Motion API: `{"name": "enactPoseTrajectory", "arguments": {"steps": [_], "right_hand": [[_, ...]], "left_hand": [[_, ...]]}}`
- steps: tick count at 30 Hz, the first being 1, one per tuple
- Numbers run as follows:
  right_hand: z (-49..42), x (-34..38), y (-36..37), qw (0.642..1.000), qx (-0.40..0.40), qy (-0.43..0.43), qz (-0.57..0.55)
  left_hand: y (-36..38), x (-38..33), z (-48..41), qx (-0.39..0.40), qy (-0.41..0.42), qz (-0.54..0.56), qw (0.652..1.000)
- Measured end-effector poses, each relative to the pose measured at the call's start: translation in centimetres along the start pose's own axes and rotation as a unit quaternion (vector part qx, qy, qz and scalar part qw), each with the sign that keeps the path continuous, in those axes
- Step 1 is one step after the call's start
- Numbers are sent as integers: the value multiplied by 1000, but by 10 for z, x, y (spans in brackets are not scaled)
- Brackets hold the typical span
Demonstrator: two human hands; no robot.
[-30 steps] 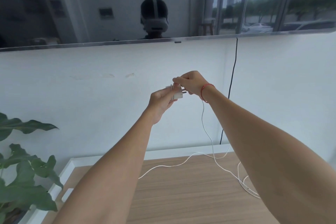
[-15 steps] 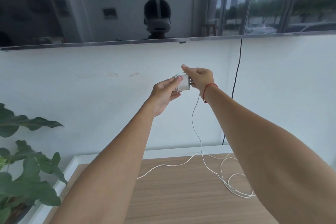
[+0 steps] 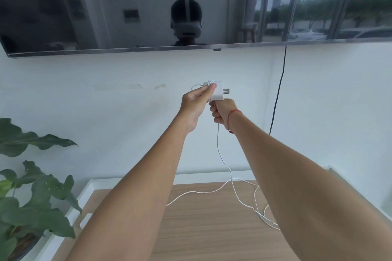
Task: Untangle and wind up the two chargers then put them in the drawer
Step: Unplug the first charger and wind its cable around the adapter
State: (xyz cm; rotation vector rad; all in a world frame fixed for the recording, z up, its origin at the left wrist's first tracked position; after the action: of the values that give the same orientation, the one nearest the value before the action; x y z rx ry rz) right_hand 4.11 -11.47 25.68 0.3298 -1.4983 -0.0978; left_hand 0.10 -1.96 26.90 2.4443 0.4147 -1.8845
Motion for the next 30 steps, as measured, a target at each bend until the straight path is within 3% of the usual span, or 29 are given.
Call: {"name": "enactPoseTrajectory", "arguments": {"steps": [6, 11, 14, 21, 25, 30], "right_hand": [[5, -5, 1, 992, 40, 33, 118], [11, 8, 10, 970, 84, 17, 227], [14, 23, 13, 951, 81, -46, 294], [13, 48, 30, 969, 42, -148, 192], [13, 48, 40, 965, 60, -180, 183], [8, 60, 48, 958, 73, -185, 206]], "left_hand": [[-10, 9, 1, 23, 1, 10, 1000], [-18, 17, -8, -98, 1, 11, 995], [-29, 24, -11, -113, 16, 7, 993], [-38, 21, -11, -127, 29, 13, 991], [-44, 9, -10, -109, 2, 38, 993], [-57, 7, -19, -77, 15, -10, 997]]}}
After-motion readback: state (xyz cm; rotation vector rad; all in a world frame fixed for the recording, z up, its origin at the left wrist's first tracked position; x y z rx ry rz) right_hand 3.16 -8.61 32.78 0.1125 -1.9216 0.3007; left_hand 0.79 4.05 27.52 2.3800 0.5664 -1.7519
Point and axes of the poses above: each hand's wrist, its own z-axis away from the middle knuckle, its own y-axis out of the palm, x = y × z, the point moved 1 cm from there along -z, towards the middle knuckle, and after that the axes turned 14 degrees about -z, right-handed, at the moved point
